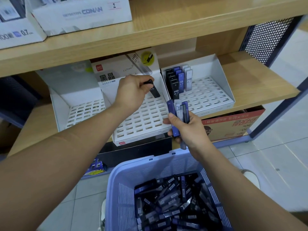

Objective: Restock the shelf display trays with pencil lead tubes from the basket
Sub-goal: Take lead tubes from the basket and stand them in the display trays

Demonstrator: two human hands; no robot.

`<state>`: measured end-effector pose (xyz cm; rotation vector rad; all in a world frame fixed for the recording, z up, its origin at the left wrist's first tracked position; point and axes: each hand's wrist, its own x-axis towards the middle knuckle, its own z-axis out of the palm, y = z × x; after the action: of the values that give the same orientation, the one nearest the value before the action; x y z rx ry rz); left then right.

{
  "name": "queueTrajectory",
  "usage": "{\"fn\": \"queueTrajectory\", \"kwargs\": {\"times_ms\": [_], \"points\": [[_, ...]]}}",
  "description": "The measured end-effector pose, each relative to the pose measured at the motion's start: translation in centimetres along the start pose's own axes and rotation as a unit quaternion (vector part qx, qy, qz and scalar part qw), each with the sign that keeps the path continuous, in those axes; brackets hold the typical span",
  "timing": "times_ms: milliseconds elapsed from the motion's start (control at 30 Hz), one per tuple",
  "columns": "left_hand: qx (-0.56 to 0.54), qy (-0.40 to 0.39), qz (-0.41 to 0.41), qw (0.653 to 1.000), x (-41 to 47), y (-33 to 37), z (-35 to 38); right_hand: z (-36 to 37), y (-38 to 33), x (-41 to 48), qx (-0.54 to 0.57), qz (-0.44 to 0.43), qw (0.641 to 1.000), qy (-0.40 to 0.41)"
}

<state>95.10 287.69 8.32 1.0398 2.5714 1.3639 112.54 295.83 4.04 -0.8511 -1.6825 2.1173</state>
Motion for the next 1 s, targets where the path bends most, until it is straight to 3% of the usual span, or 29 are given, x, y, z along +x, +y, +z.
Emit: {"fn": "queueTrajectory", "kwargs": {"times_ms": [500, 667, 1000], "points": [[0.127, 0.000, 0.042, 0.991, 1.7, 0.5, 0.2, -0.1, 0.0, 0.4, 0.029, 0.034, 0.999, -0.011], [0.116, 0.023, 0.058, 0.991, 1.6, 0.9, 0.4, -0.1, -0.1, 0.4, 0.023, 0.036, 0.999, -0.012], [0.102, -0.030, 0.048, 0.993, 1.9, 1.2, -0.1, -0.1, -0.2, 0.5, 0.032, 0.044, 0.998, -0.013]]}}
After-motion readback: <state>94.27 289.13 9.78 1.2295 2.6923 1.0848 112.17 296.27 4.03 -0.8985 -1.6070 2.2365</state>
